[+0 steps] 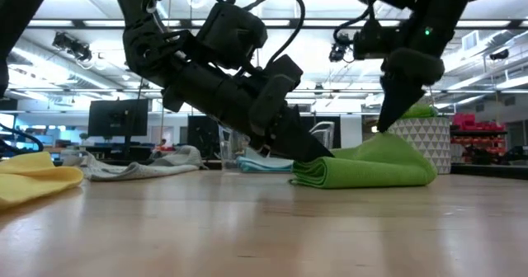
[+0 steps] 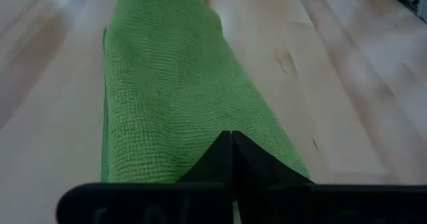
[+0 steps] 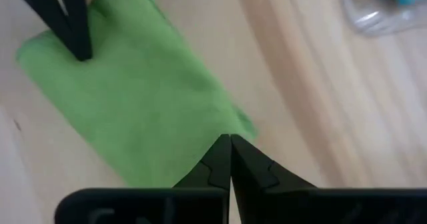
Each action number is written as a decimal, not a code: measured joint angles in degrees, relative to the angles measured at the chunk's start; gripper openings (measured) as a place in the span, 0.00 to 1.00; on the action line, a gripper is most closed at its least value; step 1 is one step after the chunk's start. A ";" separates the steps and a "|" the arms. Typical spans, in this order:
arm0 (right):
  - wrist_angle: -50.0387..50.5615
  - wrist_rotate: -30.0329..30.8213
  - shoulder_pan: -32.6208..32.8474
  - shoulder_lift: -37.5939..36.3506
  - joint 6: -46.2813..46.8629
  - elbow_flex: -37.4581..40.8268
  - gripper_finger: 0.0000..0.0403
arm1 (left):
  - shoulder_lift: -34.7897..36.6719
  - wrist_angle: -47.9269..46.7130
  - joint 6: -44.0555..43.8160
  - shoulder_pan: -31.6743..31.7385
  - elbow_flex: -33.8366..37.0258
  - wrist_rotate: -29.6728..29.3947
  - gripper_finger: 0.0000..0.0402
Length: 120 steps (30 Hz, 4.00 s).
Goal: Fold microfiber towels
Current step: Fold the green microfiber towel, then put the folded green microfiber towel into the transparent bin
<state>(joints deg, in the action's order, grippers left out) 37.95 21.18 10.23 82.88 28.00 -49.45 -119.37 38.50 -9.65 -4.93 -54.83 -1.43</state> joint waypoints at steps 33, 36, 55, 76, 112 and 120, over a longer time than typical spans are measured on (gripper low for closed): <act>-51.20 19.71 8.37 7.07 11.92 24.72 0.02 | 0.02 0.58 -0.54 0.47 0.02 0.05 0.03; -51.58 19.71 7.44 8.86 12.28 24.70 0.02 | 0.02 -0.22 0.08 0.20 0.02 0.04 0.02; -51.81 19.51 3.99 10.13 12.42 24.63 0.02 | 6.17 -9.90 8.54 3.98 0.07 3.66 0.01; -52.08 19.75 4.01 10.13 10.96 24.65 0.02 | 2.51 -9.65 11.46 8.40 -0.03 1.06 0.05; -53.50 19.72 4.19 10.13 10.82 24.70 0.02 | 3.74 -8.10 25.81 -4.49 -0.07 -11.32 0.71; -53.87 19.73 4.19 10.13 10.82 24.70 0.02 | 0.00 -8.37 27.83 -4.14 -2.34 -11.70 0.71</act>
<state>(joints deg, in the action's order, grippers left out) -15.92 40.91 14.41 93.01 38.83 -24.75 -119.37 30.13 18.18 -9.07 -57.17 -13.13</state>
